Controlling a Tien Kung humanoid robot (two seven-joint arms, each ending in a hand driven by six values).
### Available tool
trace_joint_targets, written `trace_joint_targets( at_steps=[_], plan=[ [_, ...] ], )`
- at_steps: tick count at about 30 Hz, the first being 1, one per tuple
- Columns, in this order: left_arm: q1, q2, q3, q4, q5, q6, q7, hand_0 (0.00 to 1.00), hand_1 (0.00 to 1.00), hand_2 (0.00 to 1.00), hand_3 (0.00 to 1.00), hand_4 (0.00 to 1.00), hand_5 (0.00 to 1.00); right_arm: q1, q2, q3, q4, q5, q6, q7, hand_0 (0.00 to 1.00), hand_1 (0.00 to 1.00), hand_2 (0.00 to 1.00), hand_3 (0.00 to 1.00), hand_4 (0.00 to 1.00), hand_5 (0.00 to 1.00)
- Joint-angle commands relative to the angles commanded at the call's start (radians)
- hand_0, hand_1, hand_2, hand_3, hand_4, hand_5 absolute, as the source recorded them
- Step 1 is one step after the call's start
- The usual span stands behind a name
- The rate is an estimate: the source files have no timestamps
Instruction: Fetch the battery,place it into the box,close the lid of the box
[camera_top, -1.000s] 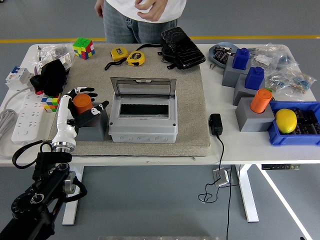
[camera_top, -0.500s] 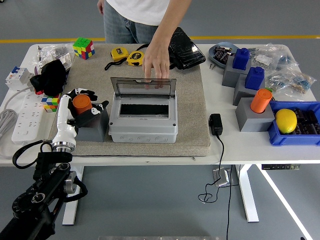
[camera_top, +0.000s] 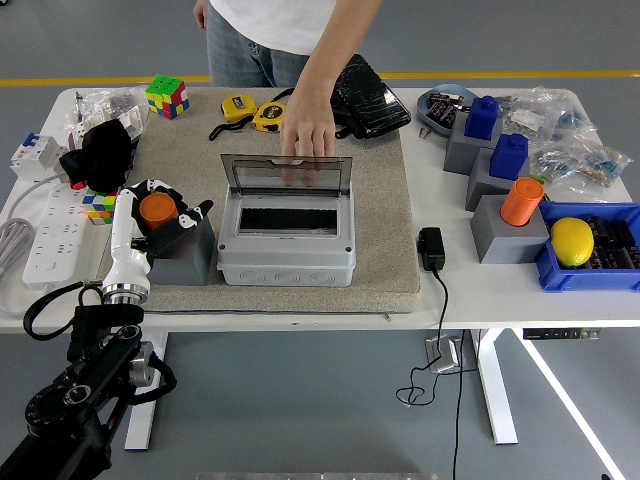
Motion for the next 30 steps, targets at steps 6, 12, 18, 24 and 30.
trace_joint_targets(
  at_steps=[6,12,18,24,30],
  plan=[
    [-0.001,0.000,0.003,0.000,-0.009,0.012,-0.004,0.046,0.004,0.071,0.070,0.998,0.121,-0.001,0.000,0.003,0.000,-0.002,0.000,0.000,0.820,0.778,0.757,0.794,0.998,0.998],
    [-0.001,0.000,0.006,-0.004,-0.010,0.017,-0.003,0.044,0.002,0.065,0.062,0.982,0.141,-0.002,-0.001,0.003,0.000,-0.003,0.000,0.000,0.820,0.777,0.757,0.794,0.998,0.998],
    [-0.005,0.000,0.006,-0.008,-0.013,0.021,-0.003,0.043,0.002,0.063,0.058,0.961,0.131,-0.002,-0.001,0.001,0.000,-0.002,0.000,0.000,0.820,0.778,0.757,0.794,0.998,0.998],
    [-0.006,0.000,0.006,-0.007,-0.015,0.029,-0.006,0.044,0.002,0.060,0.055,0.965,0.139,-0.002,-0.001,0.002,0.000,-0.002,0.000,0.000,0.820,0.779,0.757,0.794,0.998,0.998],
    [-0.019,0.003,0.001,-0.016,-0.006,0.034,0.000,0.044,0.002,0.058,0.053,0.969,0.147,-0.002,-0.001,0.007,0.000,-0.004,0.000,-0.001,0.820,0.778,0.757,0.795,0.998,0.998]
  ],
)
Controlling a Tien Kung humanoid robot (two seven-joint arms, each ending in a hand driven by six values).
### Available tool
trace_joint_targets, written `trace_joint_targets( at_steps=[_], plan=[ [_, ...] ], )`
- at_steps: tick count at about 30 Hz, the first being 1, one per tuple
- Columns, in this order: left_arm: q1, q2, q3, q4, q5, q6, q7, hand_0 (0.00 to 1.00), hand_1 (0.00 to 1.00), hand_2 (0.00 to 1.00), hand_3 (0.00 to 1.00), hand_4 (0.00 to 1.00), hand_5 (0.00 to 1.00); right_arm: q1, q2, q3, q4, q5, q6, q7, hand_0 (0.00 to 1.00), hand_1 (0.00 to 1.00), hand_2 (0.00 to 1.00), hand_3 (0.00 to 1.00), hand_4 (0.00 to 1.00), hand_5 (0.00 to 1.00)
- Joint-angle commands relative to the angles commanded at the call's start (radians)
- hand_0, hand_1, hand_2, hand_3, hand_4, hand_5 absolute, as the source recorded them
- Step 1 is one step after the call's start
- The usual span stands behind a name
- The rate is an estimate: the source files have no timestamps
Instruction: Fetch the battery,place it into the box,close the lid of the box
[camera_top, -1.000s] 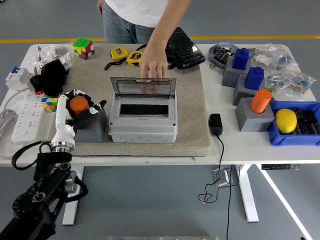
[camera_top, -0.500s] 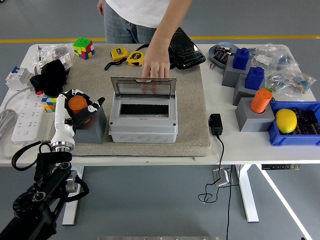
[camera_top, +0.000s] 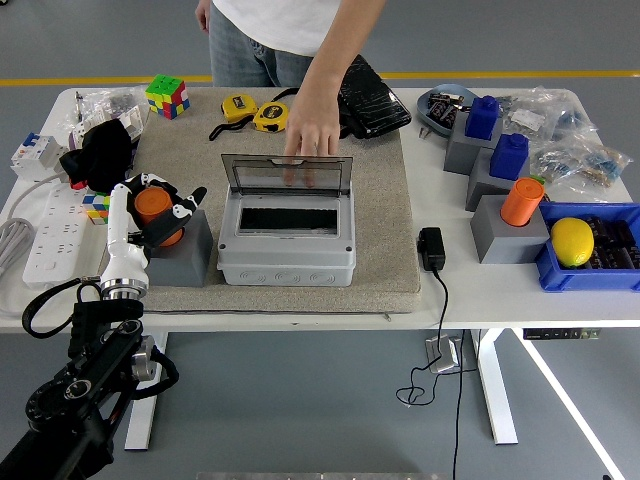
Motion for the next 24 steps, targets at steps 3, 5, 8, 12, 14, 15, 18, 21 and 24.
trace_joint_targets(
  at_steps=[3,5,8,12,14,15,18,21,24],
  plan=[
    [-0.011,0.008,-0.001,-0.008,0.010,0.002,0.008,0.044,0.002,0.058,0.053,0.969,0.147,0.002,0.000,0.001,0.000,0.001,0.000,0.001,0.820,0.778,0.757,0.795,0.998,0.998],
    [-0.015,0.012,-0.002,-0.014,0.023,0.004,0.015,0.044,0.002,0.058,0.053,0.940,0.154,0.002,0.000,0.001,0.000,0.001,0.000,0.001,0.820,0.778,0.758,0.795,0.998,0.998],
    [-0.015,0.024,0.001,-0.042,0.093,0.015,0.046,0.044,0.002,0.058,0.053,0.940,0.154,0.003,0.000,0.006,0.000,0.000,0.000,0.002,0.820,0.778,0.758,0.795,0.998,0.998],
    [-0.019,0.031,0.003,-0.056,0.128,0.018,0.058,0.044,0.002,0.058,0.059,0.898,0.099,0.002,0.001,0.010,0.000,-0.004,0.000,0.001,0.820,0.778,0.757,0.794,0.998,0.998],
    [-0.020,0.033,0.004,-0.059,0.134,0.022,0.060,0.044,0.002,0.058,0.059,0.898,0.099,0.003,0.001,0.009,0.000,-0.002,0.000,0.002,0.820,0.778,0.757,0.794,0.998,0.998],
    [-0.020,0.037,0.006,-0.064,0.143,0.027,0.064,0.044,0.002,0.058,0.059,0.898,0.099,0.003,0.001,0.008,0.000,-0.001,0.000,0.003,0.820,0.778,0.757,0.794,0.998,0.998],
    [-0.031,0.063,0.028,-0.090,0.204,0.043,0.100,0.044,0.002,0.058,0.059,0.902,0.100,0.006,0.000,0.010,0.000,-0.002,0.000,0.003,0.820,0.778,0.758,0.794,0.998,0.998],
    [-0.044,0.092,0.052,-0.125,0.303,0.061,0.147,0.044,0.002,0.058,0.059,0.902,0.100,0.006,-0.002,0.014,0.000,-0.004,-0.001,0.002,0.820,0.778,0.758,0.794,0.998,0.998],
    [-0.055,0.120,0.081,-0.168,0.414,0.075,0.200,0.043,0.002,0.058,0.059,0.894,0.088,0.006,-0.004,0.017,0.000,-0.005,-0.001,0.001,0.820,0.778,0.758,0.794,0.998,0.998]
  ],
)
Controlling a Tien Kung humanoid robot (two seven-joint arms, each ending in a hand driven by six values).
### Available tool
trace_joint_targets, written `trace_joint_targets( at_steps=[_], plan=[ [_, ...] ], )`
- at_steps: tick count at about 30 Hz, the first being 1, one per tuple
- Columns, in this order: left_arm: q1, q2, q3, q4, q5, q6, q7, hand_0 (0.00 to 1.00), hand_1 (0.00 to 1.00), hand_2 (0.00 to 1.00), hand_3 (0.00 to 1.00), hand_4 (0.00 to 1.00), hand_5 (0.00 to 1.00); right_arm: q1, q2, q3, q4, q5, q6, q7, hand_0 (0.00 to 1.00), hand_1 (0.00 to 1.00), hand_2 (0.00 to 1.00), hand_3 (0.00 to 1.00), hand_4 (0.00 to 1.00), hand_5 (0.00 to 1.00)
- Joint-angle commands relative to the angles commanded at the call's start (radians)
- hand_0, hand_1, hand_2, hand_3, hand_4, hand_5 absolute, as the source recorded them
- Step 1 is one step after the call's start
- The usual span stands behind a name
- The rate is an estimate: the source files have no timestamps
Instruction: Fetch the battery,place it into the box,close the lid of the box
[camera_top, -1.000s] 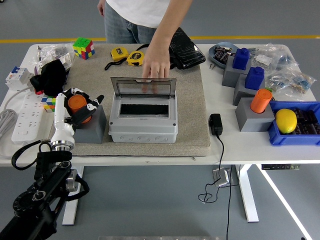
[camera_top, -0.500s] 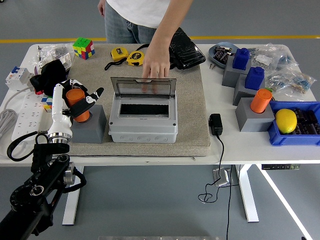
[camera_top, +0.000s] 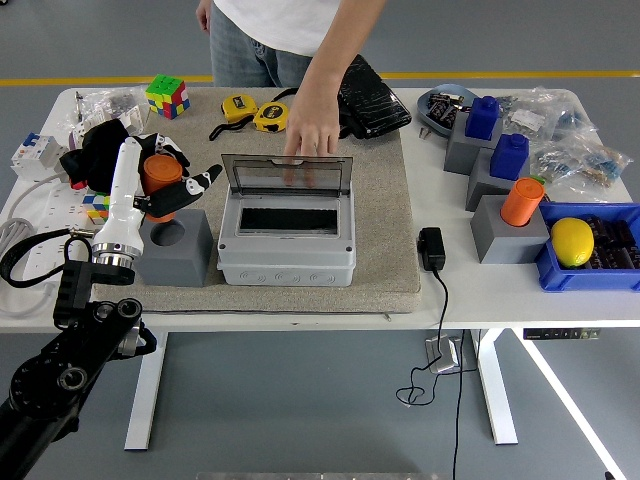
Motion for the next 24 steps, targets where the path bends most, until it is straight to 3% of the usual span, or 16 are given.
trace_joint_targets(
  at_steps=[6,13,18,24],
  plan=[
    [-0.016,0.069,0.102,-0.105,0.252,0.017,0.120,0.044,0.002,0.058,0.058,0.893,0.100,0.002,-0.001,0.002,0.000,0.000,0.000,0.002,0.821,0.778,0.758,0.794,0.998,0.998],
    [-0.019,0.098,0.177,-0.192,0.524,-0.010,0.235,0.045,0.002,0.058,0.059,0.868,0.052,0.002,-0.002,0.010,0.000,-0.007,0.000,0.000,0.821,0.778,0.757,0.794,0.998,0.998],
    [-0.038,0.109,0.246,-0.218,0.717,-0.045,0.297,0.046,0.002,0.058,0.060,0.866,0.051,0.003,-0.004,0.011,0.000,-0.009,0.000,-0.001,0.821,0.778,0.758,0.794,0.998,0.998],
    [-0.061,0.108,0.322,-0.207,0.726,-0.054,0.320,0.047,0.002,0.058,0.060,0.864,0.049,0.005,-0.005,0.010,0.000,-0.009,0.000,0.000,0.822,0.779,0.757,0.794,0.998,0.998]
  ],
)
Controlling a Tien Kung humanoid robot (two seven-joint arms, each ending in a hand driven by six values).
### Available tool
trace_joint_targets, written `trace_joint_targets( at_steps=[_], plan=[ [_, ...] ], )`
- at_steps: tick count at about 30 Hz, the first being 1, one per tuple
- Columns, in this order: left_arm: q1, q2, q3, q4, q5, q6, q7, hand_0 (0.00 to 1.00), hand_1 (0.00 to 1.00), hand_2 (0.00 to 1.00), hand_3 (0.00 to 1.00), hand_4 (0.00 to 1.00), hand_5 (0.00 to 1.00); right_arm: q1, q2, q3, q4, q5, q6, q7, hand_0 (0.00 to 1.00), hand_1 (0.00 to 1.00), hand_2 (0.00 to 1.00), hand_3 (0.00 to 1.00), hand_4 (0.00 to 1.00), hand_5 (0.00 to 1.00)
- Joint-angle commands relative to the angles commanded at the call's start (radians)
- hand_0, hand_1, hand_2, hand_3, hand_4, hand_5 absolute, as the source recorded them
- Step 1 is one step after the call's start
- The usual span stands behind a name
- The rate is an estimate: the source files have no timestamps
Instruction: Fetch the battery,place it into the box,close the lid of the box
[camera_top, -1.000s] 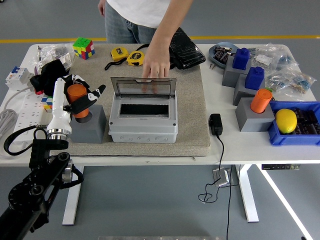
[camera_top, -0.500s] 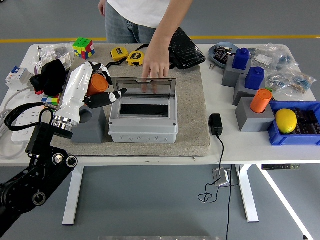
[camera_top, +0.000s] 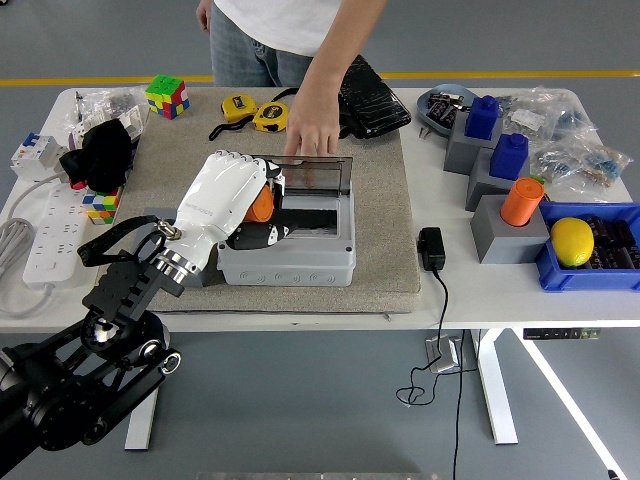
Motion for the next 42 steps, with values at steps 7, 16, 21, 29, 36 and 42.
trace_joint_targets(
  at_steps=[7,16,21,29,36,42],
  plan=[
    [-0.012,-0.052,0.027,0.058,0.000,0.022,-0.004,0.047,0.002,0.058,0.060,0.863,0.049,-0.004,0.000,0.005,0.000,-0.008,0.000,-0.003,0.823,0.779,0.758,0.795,0.998,0.998],
    [-0.048,-0.114,0.058,0.137,0.000,0.039,-0.012,0.047,0.002,0.060,0.060,0.860,0.053,0.002,0.000,0.003,0.000,-0.009,-0.001,-0.002,0.823,0.779,0.758,0.794,0.998,0.998],
    [-0.072,-0.130,0.077,0.185,0.000,0.063,-0.033,0.047,0.002,0.060,0.060,0.860,0.053,0.002,0.002,0.006,0.000,-0.013,-0.001,-0.005,0.823,0.779,0.758,0.794,0.998,0.998],
    [-0.099,-0.172,0.049,0.306,0.000,0.089,-0.062,0.047,0.002,0.062,0.060,0.852,0.059,0.006,0.003,0.003,0.000,-0.013,-0.001,-0.003,0.822,0.778,0.758,0.794,0.998,0.998],
    [-0.115,-0.203,0.040,0.367,-0.046,0.107,-0.081,0.049,0.002,0.062,0.059,0.849,0.068,0.007,0.003,0.004,0.000,-0.015,-0.002,-0.004,0.823,0.779,0.758,0.794,0.998,0.998],
    [-0.114,-0.223,0.050,0.346,-0.087,0.123,-0.090,0.049,0.002,0.062,0.059,0.849,0.071,0.007,0.003,0.006,0.000,-0.018,-0.002,-0.005,0.824,0.779,0.758,0.794,0.998,0.998]
  ],
)
